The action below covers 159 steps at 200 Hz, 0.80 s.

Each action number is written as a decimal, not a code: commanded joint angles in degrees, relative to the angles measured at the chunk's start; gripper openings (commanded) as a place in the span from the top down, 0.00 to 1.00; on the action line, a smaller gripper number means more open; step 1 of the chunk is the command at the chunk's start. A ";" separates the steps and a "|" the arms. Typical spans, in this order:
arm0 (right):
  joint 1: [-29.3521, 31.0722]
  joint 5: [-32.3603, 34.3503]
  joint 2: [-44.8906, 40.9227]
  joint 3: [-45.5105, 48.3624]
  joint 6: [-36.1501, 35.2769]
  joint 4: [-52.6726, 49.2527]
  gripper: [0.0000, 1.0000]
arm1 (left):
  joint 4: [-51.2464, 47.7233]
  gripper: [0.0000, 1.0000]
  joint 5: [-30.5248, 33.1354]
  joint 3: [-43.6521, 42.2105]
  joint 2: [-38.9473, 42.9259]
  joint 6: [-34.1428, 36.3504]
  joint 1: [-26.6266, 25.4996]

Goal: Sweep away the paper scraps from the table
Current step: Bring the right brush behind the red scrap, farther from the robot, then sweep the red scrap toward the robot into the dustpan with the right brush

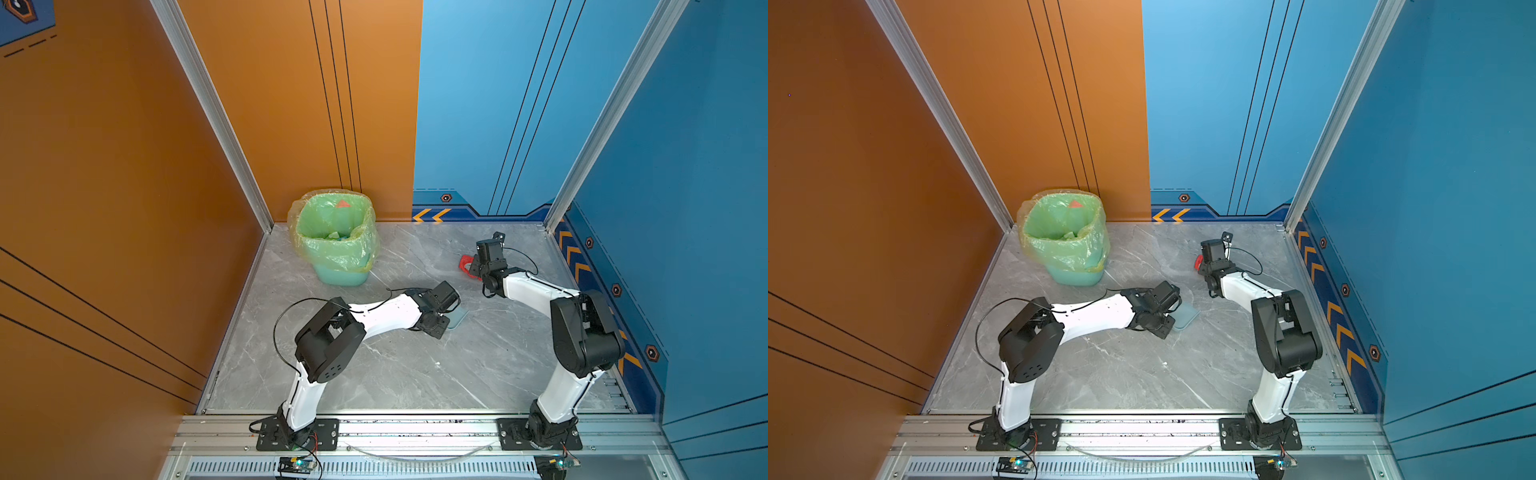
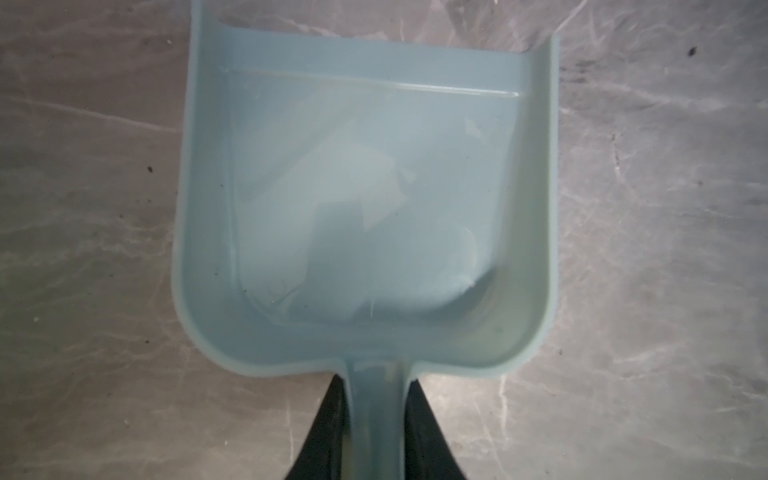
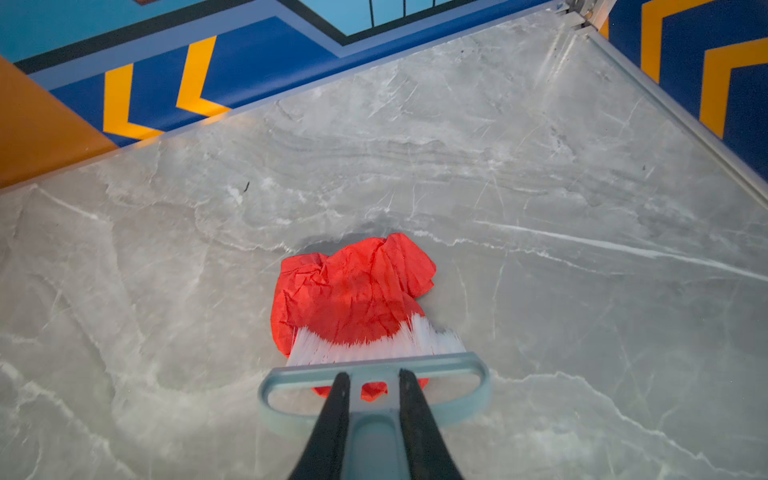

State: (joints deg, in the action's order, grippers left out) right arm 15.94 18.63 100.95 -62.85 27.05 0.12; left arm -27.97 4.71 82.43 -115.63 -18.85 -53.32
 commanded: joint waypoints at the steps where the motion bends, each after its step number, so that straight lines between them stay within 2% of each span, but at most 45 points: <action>1: 1.52 -3.17 -4.41 2.64 0.58 -5.48 1.00 | -1.57 1.00 0.36 -0.41 0.21 0.04 -0.29; 80: 7.13 -13.23 -10.93 6.07 -8.53 -17.42 1.00 | -1.57 1.00 0.21 -0.90 0.12 -0.09 -0.09; 159: 7.79 -17.64 -17.72 10.55 -8.52 -19.99 1.00 | -1.56 1.00 0.12 -1.18 0.56 -0.22 0.75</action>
State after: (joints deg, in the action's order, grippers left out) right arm 23.31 3.31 85.36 -53.82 19.44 -14.13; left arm -28.05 4.71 82.15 -115.63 -18.85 -53.15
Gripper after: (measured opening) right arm 0.199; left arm 0.207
